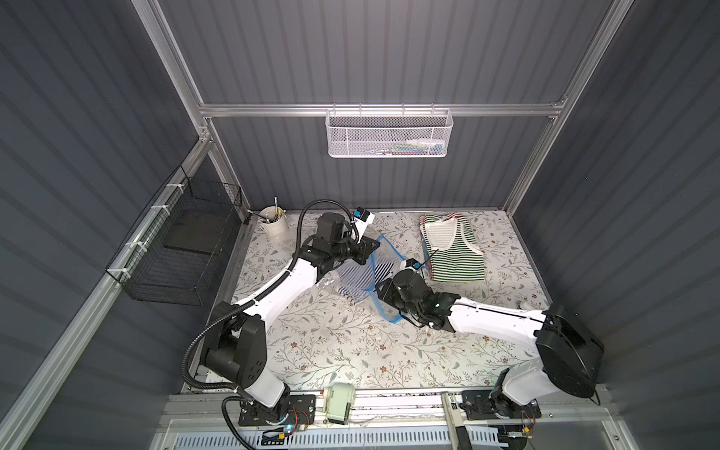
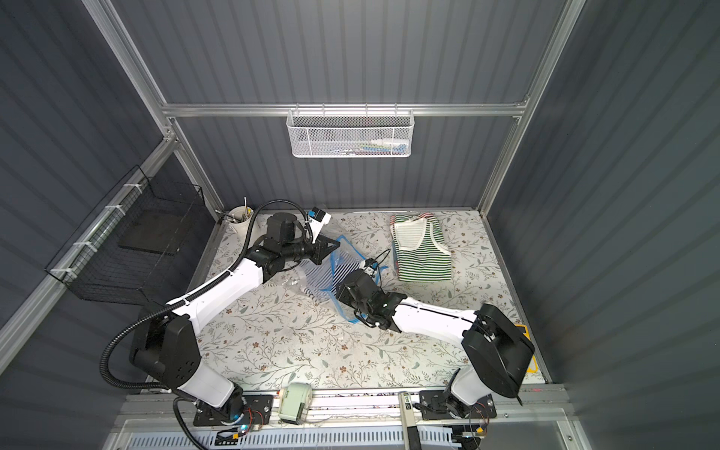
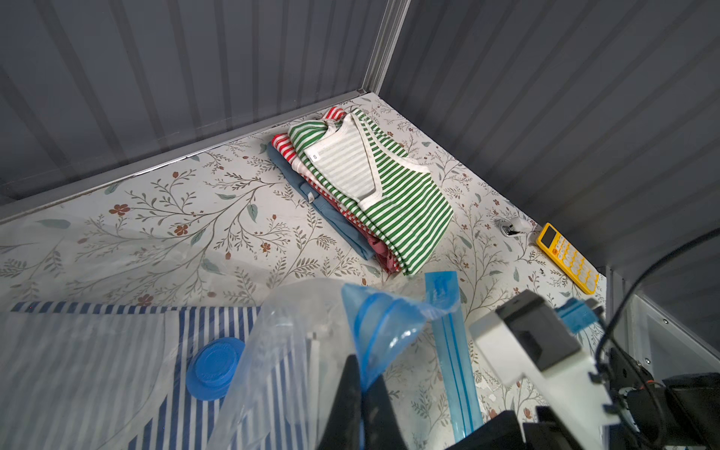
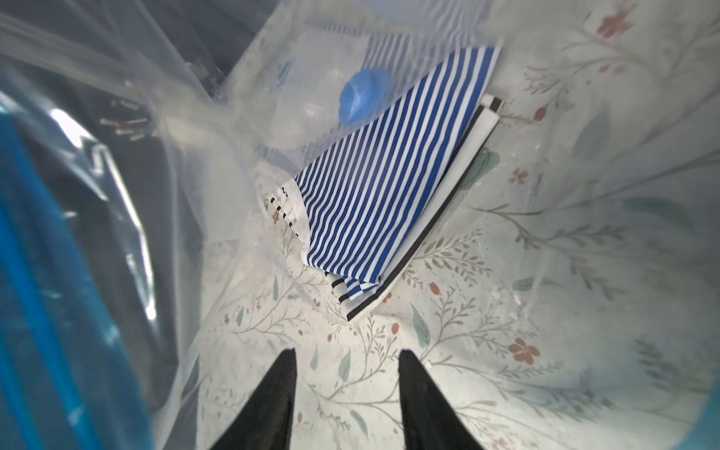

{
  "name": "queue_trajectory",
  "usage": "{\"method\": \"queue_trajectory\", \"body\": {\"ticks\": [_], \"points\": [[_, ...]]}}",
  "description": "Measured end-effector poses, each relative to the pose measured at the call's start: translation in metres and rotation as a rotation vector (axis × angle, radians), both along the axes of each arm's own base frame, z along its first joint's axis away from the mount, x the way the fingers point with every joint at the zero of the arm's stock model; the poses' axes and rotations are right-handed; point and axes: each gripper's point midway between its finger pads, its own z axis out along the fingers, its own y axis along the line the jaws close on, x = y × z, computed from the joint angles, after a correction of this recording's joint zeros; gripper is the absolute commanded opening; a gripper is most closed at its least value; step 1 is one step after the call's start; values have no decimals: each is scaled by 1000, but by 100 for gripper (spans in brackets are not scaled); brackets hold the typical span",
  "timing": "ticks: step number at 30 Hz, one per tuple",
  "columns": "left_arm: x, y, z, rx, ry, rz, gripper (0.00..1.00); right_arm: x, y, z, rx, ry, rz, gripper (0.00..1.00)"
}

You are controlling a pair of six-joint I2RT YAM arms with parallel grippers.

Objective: Take the tank top out of the vacuum bag
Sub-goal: Take out the tank top from the vacuum bag.

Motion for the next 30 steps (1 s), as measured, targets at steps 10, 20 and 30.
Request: {"method": "queue_trajectory", "body": {"ticks": [10, 20, 30], "points": [[-1, 1, -1, 0, 0, 0, 0, 20, 30, -35, 87, 153, -41, 37], [-5, 3, 9, -10, -19, 0, 0, 40, 24, -69, 128, 255, -124, 36], [-5, 3, 9, -10, -19, 0, 0, 55, 30, -83, 135, 285, -138, 34]]}}
